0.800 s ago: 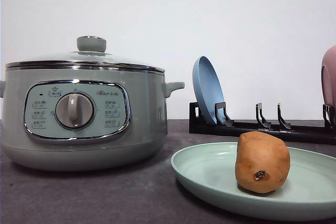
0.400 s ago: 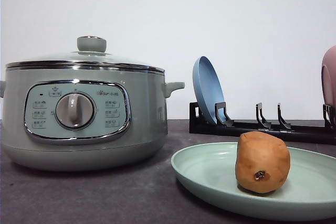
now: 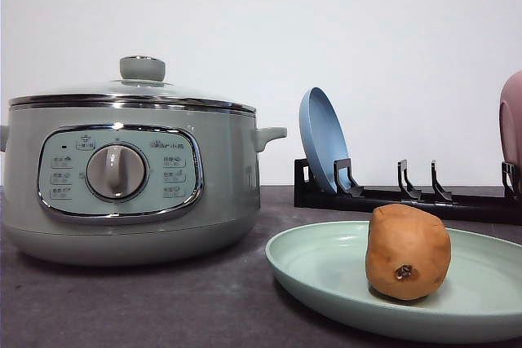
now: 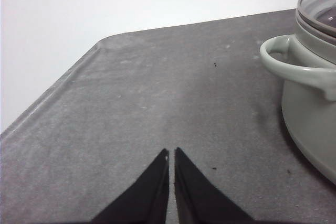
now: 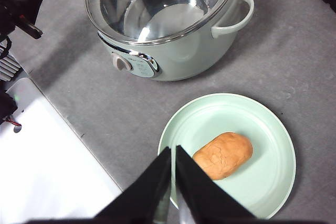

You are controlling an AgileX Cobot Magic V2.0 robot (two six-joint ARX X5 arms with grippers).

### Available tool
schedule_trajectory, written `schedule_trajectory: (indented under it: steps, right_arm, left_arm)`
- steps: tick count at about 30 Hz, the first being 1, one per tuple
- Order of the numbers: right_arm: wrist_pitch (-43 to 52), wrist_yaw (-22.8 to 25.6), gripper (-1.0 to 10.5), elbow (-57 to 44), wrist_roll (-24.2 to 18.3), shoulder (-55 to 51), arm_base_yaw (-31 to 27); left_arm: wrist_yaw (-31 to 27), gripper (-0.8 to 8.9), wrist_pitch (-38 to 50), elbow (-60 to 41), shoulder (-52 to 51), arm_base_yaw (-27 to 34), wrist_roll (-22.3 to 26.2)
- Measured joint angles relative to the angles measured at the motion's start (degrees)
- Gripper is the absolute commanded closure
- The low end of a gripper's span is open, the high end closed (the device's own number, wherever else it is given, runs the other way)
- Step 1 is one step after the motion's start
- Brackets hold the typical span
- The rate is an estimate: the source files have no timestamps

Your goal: The right arm pick the green plate and place it on desk, then the left arm uncap open the steamer lid, the right arm pick the potato and place it on the plate, then the right arm cap close the steamer lid

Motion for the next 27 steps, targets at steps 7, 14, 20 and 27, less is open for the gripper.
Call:
schedule_trajectory:
  steps: [7, 14, 20, 27]
  right_arm:
    - [0.0, 0.0, 9.4, 0.0, 0.0, 0.0, 0.0]
    - [6.5, 0.0, 9.4, -1.0, -5.9, -4.0, -5.8]
    - [24.0, -1.5, 9.4, -11.9, -7.9, -15.5, -17.0]
    - [42.7, 0.2, 9.4, -31.1, -8.9, -28.5, -26.1]
  left_arm:
    - [0.0, 7.96, 0.0, 0.0, 0.0, 0.0, 0.0]
    - [0.0, 7.96, 0.0, 0.0, 0.0, 0.0, 0.0]
    - [0.0, 7.96, 0.0, 0.0, 0.0, 0.0, 0.0]
    - [0.0, 7.96, 0.0, 0.0, 0.0, 0.0, 0.0]
